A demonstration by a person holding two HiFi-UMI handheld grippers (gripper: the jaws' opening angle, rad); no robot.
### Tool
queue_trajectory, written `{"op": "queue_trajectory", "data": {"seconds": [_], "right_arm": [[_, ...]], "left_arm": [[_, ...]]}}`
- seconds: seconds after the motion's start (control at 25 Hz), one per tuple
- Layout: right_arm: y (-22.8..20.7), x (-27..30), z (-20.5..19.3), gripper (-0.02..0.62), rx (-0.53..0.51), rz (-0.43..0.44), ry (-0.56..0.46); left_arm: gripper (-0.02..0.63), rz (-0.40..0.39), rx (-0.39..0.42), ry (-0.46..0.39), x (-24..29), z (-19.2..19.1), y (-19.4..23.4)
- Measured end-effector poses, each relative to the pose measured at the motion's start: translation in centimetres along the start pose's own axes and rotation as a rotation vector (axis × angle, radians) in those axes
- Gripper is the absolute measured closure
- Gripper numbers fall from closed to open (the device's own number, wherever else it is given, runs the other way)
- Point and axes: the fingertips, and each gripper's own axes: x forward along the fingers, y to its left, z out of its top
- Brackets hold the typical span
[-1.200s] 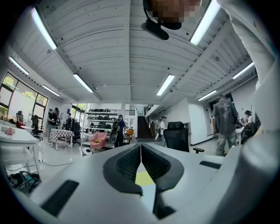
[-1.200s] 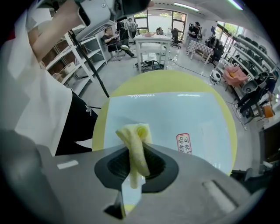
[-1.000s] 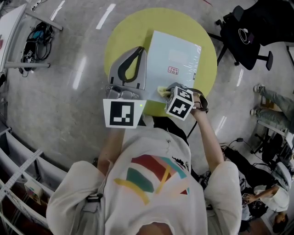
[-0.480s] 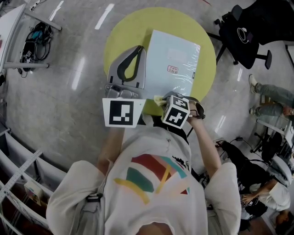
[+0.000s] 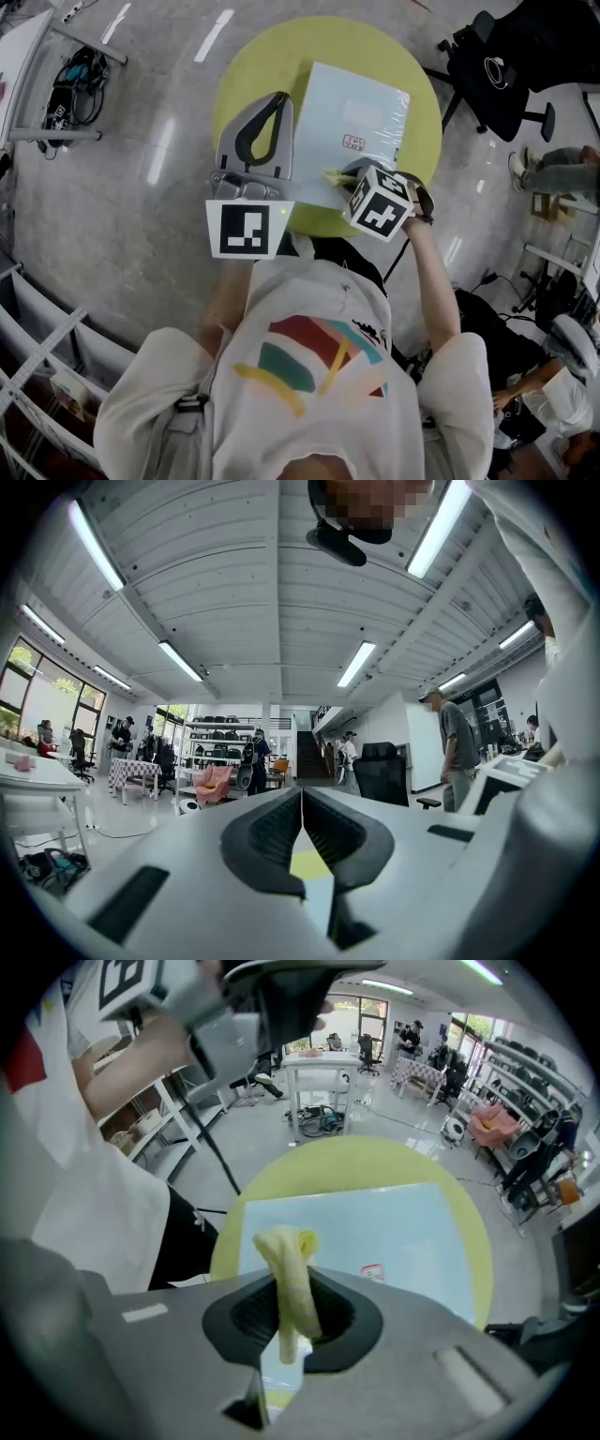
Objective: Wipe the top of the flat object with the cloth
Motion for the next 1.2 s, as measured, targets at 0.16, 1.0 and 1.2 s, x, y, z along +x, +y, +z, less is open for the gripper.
{"op": "queue_trajectory", "data": {"seconds": [0.16,1.0,1.2], "right_arm": [[-7.3,-2.9,2.0,0.569,-0.039,-0.132,-0.018],[-24.9,2.7,6.8,0.569,-0.051,-0.279,0.103],[-24.4,3.0,6.2,0.569,-0.031,-0.284,0.112]], "left_arm": [[0.589,0.008,0.018,-0.004,-0.2,0.2,0.1],[0.589,0.189,-0.001,0.085,-3.8,-2.7,5.8],[0.589,0.184,-0.012,0.078,-3.7,-2.9,5.7]]}}
